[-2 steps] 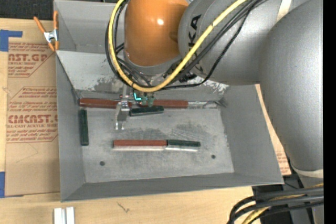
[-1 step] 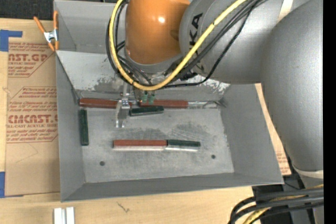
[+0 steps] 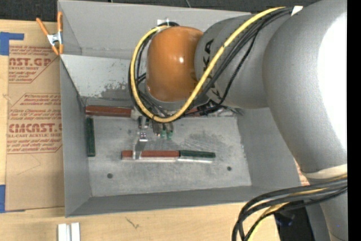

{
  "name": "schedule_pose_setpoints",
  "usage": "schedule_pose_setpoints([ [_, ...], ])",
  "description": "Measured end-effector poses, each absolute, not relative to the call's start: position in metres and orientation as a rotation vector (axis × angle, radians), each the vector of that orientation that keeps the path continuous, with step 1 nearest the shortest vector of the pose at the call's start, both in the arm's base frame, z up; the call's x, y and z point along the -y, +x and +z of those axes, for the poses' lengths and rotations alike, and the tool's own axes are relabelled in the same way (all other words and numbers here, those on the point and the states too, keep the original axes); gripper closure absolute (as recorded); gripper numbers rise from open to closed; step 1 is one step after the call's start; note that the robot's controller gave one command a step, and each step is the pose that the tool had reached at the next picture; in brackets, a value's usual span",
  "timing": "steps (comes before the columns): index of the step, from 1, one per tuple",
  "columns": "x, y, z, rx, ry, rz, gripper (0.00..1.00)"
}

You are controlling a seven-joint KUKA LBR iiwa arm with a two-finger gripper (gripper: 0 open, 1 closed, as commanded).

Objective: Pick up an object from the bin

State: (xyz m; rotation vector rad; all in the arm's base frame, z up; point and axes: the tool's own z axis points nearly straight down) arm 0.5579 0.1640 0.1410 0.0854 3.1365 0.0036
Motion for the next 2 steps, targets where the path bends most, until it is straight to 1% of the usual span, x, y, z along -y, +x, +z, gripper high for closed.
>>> schedule_pose_setpoints([
  [1, -0.121, 0.532, 0.15, -3.145, 0.089, -0.001, 0.0],
  [2, -0.106, 0.525, 0.145, -3.135, 0.166, 0.002, 0.0],
])
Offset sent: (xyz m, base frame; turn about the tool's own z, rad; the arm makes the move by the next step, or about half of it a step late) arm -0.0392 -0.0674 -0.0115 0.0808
